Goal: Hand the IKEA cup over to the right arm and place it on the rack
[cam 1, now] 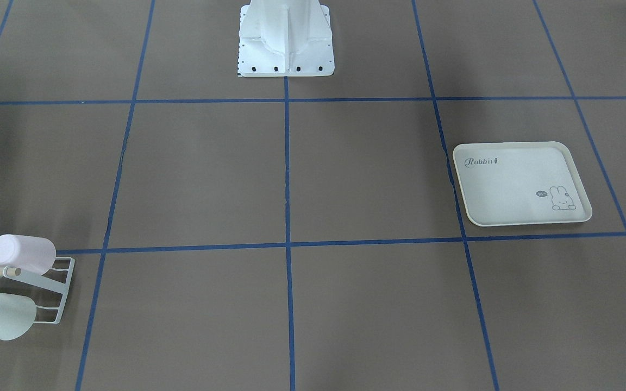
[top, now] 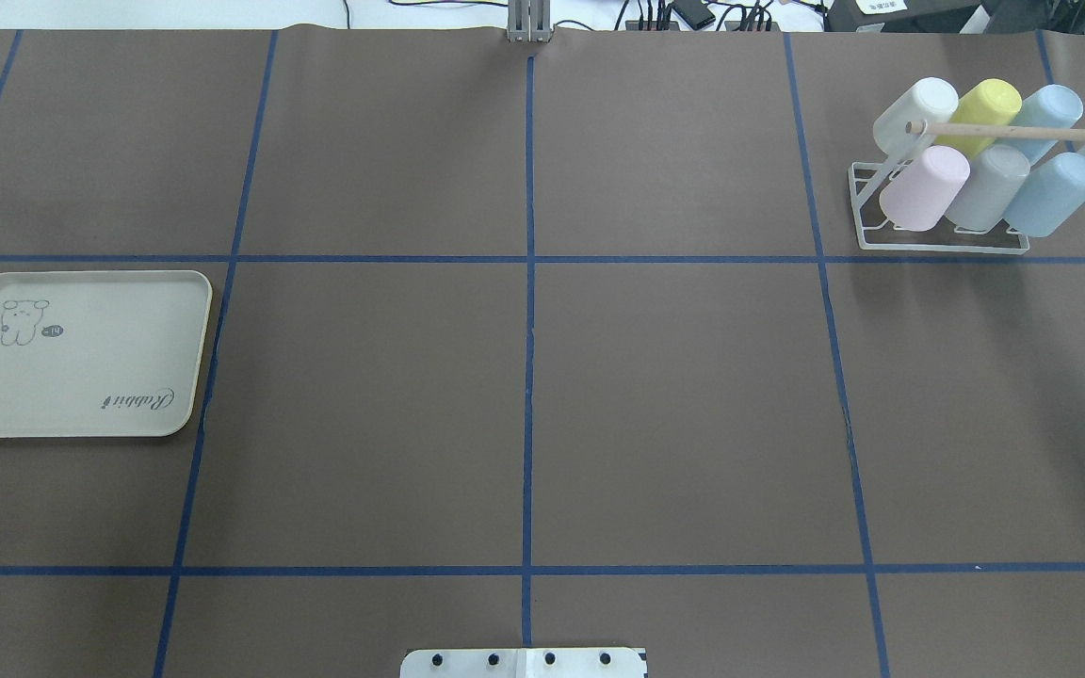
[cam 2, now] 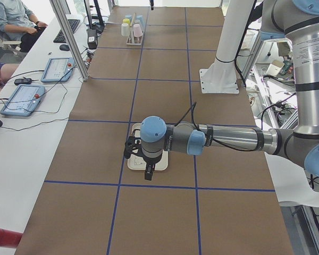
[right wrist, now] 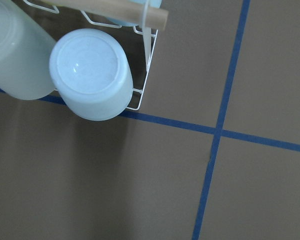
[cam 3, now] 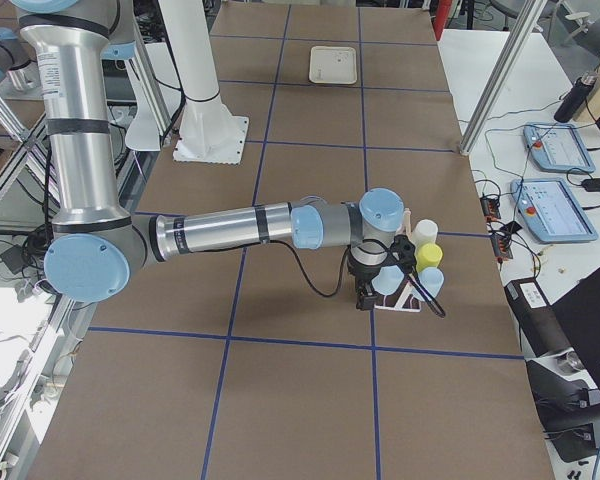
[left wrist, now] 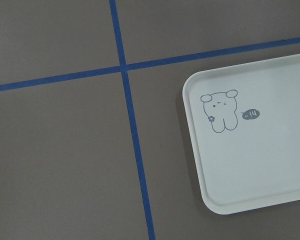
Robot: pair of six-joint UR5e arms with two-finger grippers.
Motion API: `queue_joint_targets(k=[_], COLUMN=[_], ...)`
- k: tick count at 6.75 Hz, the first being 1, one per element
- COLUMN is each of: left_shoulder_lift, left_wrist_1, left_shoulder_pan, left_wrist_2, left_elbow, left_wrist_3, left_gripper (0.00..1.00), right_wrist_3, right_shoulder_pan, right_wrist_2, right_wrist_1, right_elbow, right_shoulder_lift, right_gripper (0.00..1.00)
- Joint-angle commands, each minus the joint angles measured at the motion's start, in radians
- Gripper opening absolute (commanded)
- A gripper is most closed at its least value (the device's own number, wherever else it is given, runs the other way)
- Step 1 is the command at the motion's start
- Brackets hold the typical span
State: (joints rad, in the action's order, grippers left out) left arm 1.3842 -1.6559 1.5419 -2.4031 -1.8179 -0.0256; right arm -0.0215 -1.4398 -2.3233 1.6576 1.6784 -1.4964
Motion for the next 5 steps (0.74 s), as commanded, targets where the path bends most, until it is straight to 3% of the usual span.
queue_joint_targets(k=[1, 5], left_shoulder_lift=[0.03, 0.035], left_wrist_1=[0.004, -0.002], left_shoulder_pan=[0.009, 0.035], left_wrist_2=[0.002, 0.002], left_elbow=[0.028, 0.064], left_wrist_3=[0.001, -0.002], left_gripper=[1.0, 1.0], right_wrist_3=[0.0, 0.0], right_shoulder_pan=[-0.033, -0.143], right_wrist_2=[-0.051, -0.064], right_wrist_1=[0.028, 0.018], right_elbow=[0.006, -0.037], right_shoulder_lift=[-0.007, -0.048], right_gripper=[1.0, 1.0])
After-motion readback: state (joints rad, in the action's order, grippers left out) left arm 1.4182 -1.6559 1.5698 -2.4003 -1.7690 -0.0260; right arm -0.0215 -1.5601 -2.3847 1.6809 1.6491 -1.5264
